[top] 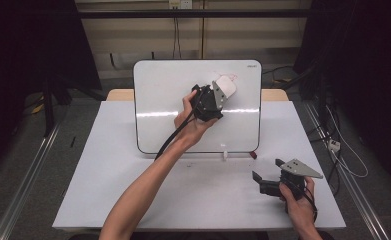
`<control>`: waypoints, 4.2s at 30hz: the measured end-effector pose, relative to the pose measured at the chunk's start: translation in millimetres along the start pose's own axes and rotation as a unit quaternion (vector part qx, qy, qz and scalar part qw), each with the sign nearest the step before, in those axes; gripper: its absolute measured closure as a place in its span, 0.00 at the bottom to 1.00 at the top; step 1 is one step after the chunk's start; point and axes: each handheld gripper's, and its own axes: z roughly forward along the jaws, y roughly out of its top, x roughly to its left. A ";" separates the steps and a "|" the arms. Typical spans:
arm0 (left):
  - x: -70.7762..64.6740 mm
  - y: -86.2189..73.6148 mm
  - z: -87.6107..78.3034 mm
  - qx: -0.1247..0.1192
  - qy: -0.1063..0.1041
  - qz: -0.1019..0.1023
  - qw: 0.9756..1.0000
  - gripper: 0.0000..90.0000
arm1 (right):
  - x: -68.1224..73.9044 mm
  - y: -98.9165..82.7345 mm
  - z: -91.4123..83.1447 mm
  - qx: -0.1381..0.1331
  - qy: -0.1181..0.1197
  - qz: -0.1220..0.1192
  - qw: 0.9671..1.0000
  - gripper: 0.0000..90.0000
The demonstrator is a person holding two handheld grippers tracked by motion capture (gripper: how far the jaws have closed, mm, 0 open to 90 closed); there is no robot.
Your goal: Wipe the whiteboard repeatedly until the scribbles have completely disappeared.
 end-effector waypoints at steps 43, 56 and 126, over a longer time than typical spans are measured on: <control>-30.7 29.8 21.7 0.004 -0.011 0.051 0.999 0.34 | -0.5 0.2 -0.3 -0.003 0.002 0.001 1.000 0.05; -7.5 51.0 28.9 0.003 0.004 0.023 1.000 0.34 | -1.6 -1.0 -1.5 -0.003 0.004 0.004 1.000 0.05; 100.1 -90.1 -63.0 0.026 0.077 -0.144 0.986 0.34 | 1.6 0.5 0.2 -0.001 0.000 -0.003 1.000 0.05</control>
